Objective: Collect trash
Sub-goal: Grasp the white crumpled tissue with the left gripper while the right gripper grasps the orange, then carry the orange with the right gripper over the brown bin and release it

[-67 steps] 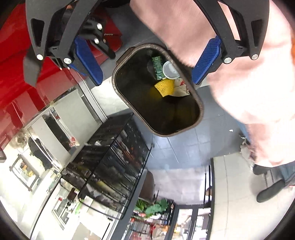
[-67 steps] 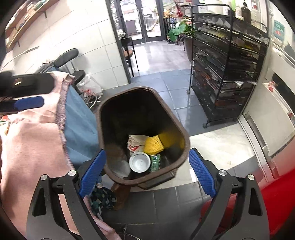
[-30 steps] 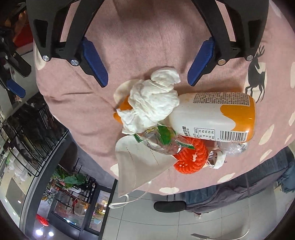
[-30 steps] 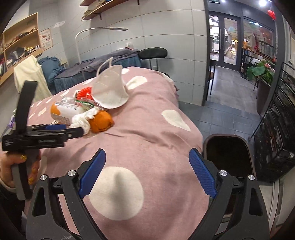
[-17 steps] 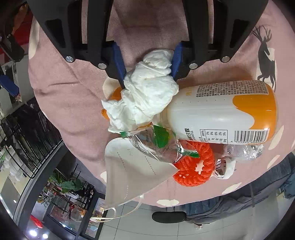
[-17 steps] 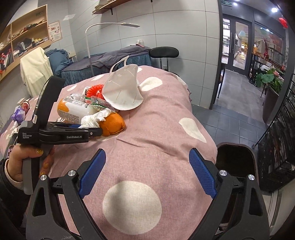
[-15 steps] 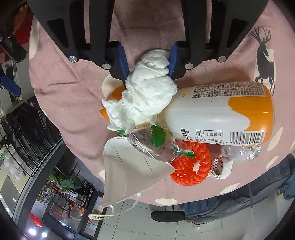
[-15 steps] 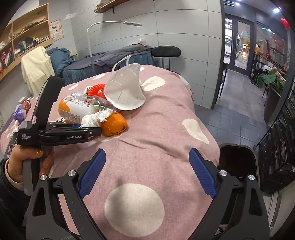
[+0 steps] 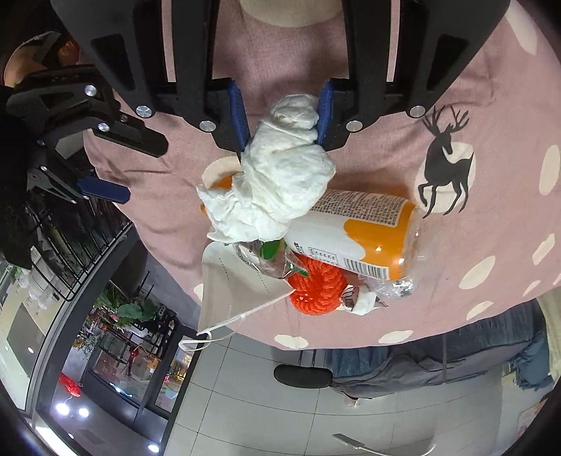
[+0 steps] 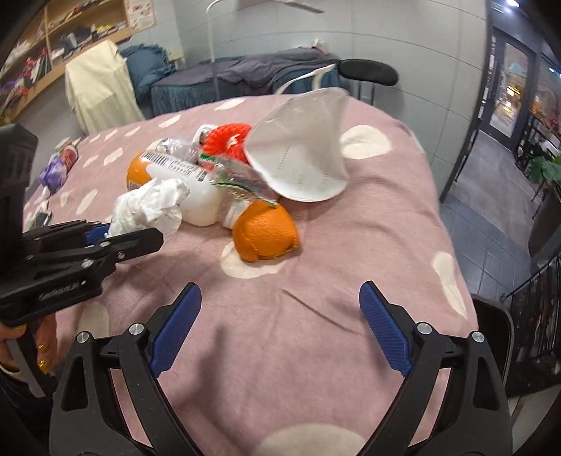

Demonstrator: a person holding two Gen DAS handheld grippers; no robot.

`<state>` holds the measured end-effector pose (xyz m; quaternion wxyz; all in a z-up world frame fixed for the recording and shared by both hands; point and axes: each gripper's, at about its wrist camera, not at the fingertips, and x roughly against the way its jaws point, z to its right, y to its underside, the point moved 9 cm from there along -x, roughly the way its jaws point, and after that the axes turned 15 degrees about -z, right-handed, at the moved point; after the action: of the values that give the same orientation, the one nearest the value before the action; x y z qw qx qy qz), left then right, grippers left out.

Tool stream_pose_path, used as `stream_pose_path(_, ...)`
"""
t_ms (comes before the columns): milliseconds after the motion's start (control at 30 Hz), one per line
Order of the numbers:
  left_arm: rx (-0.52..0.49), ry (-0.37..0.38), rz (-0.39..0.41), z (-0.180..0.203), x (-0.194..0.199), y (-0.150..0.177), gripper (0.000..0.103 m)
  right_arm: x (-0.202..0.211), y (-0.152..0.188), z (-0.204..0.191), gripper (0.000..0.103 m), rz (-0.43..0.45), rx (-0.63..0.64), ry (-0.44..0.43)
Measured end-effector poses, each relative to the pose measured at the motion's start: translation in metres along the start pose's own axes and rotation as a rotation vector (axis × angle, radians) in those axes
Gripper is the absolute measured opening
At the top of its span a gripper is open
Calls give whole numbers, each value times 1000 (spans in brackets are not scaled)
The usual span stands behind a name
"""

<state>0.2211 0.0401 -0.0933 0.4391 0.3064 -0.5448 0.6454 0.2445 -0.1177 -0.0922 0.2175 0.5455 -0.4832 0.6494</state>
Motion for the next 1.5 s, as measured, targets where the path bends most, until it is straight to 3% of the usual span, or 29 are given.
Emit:
stream_pose_path(200,25,-16,17,-8,8,3,32,-19,-21,-20,90,-63,68,20)
stream_pose_path(533,49,3,4,-16,8,10,33,-56,-47,-23,90,-171,76,53)
stream_pose_path(800,43,15,-1,-13,9,14,33,-79,-59,-15,58,-229,52,100)
stream_pose_path(1067,42,18,-6,-12,7,16,33,-64,-52,-16,51,-181,66,117)
stream_pose_path(1500,-8,38,-12,15,5,19,33,10,0,3,50,-19,-32,5)
